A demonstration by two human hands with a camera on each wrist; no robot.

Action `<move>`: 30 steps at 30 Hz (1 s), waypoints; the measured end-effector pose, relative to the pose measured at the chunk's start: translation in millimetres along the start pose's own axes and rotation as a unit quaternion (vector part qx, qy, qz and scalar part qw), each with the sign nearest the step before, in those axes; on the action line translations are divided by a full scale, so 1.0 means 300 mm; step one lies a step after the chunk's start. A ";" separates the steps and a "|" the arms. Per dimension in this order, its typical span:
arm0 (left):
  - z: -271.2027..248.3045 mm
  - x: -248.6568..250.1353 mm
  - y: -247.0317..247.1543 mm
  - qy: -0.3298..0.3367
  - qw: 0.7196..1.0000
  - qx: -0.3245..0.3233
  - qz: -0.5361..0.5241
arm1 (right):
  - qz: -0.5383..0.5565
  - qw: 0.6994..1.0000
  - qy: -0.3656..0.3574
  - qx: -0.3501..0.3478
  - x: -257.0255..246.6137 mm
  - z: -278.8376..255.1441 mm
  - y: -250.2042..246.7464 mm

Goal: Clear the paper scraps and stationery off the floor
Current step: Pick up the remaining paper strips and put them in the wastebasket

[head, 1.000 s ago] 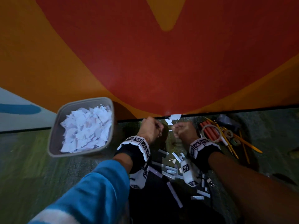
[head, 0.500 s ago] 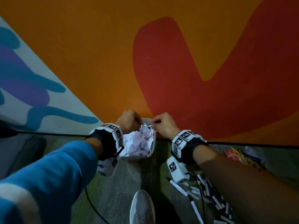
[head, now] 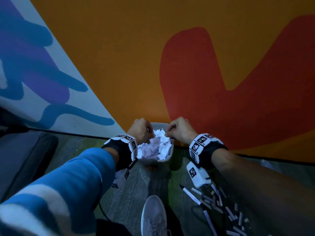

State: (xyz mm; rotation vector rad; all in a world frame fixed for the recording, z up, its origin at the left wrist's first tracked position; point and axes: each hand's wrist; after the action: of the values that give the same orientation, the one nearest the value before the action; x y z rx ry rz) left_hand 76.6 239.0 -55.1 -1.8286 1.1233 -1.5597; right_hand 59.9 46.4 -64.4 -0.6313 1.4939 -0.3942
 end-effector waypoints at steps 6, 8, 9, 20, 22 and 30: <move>-0.035 0.125 0.082 0.145 0.983 -0.042 0.106 | -0.068 0.988 0.030 -0.137 0.082 -0.117 -0.186; -0.033 0.176 0.120 0.179 0.975 -0.076 0.106 | -0.097 0.978 0.060 -0.177 0.147 -0.162 -0.262; -0.035 0.202 0.146 0.189 0.972 -0.094 0.106 | -0.105 0.973 0.078 -0.189 0.187 -0.191 -0.298; 0.040 0.414 0.515 0.237 0.912 -0.236 0.239 | 0.011 0.964 0.248 -0.097 0.674 -0.424 -0.443; 0.091 0.417 0.603 0.234 0.909 -0.246 0.240 | 0.021 0.970 0.234 -0.064 0.768 -0.422 -0.417; 0.341 0.306 0.998 0.061 0.965 -0.213 0.140 | 0.050 0.974 0.216 0.055 1.100 -0.224 -0.229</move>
State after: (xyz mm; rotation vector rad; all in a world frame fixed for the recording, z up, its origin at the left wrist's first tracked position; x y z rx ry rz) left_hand 94.1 -15.0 -264.2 -1.7406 1.8037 -1.3537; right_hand 22.4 -217.3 -281.7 -0.3929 1.8940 -0.5565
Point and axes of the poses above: each hand's wrist, its own z-axis towards the middle knuckle, its own y-axis out of the palm, x = y × z, and after that the axes turned 6 degrees about -y, right-handed
